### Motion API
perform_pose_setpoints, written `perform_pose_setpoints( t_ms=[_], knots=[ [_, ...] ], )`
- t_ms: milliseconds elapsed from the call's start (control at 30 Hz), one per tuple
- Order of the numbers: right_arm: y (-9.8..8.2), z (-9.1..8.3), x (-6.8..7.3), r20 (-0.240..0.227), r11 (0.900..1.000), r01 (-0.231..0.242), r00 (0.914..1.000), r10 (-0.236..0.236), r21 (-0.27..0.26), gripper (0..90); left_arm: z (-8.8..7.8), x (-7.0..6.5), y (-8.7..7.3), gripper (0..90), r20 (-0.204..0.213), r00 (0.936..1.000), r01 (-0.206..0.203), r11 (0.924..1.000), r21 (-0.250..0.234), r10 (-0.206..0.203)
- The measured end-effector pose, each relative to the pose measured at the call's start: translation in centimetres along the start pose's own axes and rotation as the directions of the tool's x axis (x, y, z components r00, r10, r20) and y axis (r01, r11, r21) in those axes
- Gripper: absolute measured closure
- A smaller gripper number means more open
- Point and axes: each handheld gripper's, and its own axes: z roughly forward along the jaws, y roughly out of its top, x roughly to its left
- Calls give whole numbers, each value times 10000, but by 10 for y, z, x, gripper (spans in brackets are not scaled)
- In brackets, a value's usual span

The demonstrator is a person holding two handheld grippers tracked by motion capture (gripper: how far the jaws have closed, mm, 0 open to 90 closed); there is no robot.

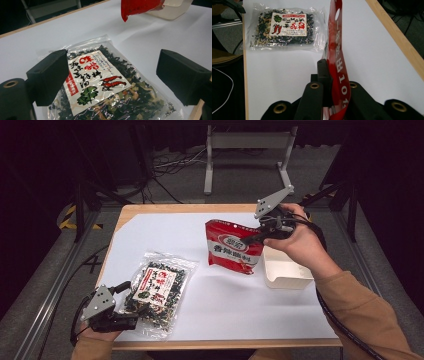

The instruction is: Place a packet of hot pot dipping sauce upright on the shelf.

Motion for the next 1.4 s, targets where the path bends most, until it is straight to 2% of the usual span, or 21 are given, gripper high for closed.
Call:
perform_pose_setpoints(
  t_ms=[233,600,900,1400],
  knots=[
    [-2,-16,-7,399,9992,343,9986,-334,-220,889,0,0,0,115,10,10000,11,10000,3,-11],
    [-10,-43,-22,1086,9973,508,9931,-449,-521,888,0,-1,0,115,10,10000,17,10000,14,-17],
    [-21,-61,-36,1755,9971,729,9821,-683,-196,889,1,-1,0,115,9,10000,-17,10000,56,17],
    [-37,-81,-56,2371,9960,883,9680,-822,-151,889,1,-1,0,115,-2,10000,-22,10000,64,22]
  ],
)
